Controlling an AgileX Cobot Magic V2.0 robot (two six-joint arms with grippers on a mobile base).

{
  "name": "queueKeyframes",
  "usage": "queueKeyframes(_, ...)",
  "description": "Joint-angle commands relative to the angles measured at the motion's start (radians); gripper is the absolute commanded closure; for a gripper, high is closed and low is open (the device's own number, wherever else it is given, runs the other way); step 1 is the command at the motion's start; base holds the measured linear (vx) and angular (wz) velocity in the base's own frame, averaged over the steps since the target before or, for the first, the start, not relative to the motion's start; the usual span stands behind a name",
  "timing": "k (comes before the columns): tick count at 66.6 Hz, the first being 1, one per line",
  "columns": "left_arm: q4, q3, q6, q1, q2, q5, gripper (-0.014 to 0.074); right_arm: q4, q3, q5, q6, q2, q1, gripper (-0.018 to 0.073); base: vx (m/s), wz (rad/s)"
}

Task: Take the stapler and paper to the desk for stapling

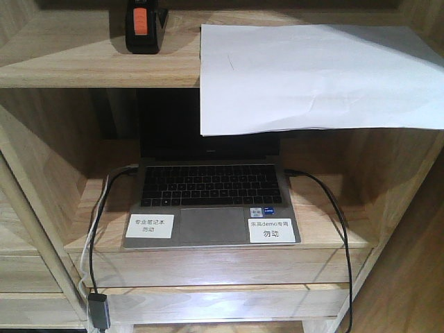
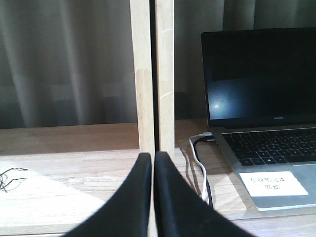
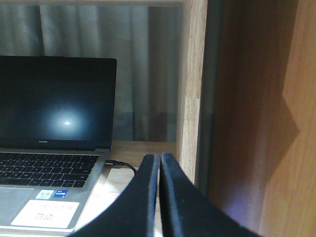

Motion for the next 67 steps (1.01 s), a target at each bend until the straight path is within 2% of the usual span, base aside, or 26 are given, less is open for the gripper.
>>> queueKeyframes(1,-0.010,0.029,-0.002,-0.003,-0.014,-0.073,0.0603,-0.009,0.003,-0.073,-0.001,-0.014,-0.007,0.0568,0.00,0.00)
queueKeyframes(67,-0.010,0.028,-0.001,-0.003,-0.014,-0.074,0.0603,-0.009,0.003,-0.073,-0.001,-0.014,-0.007,0.0568,0.00,0.00)
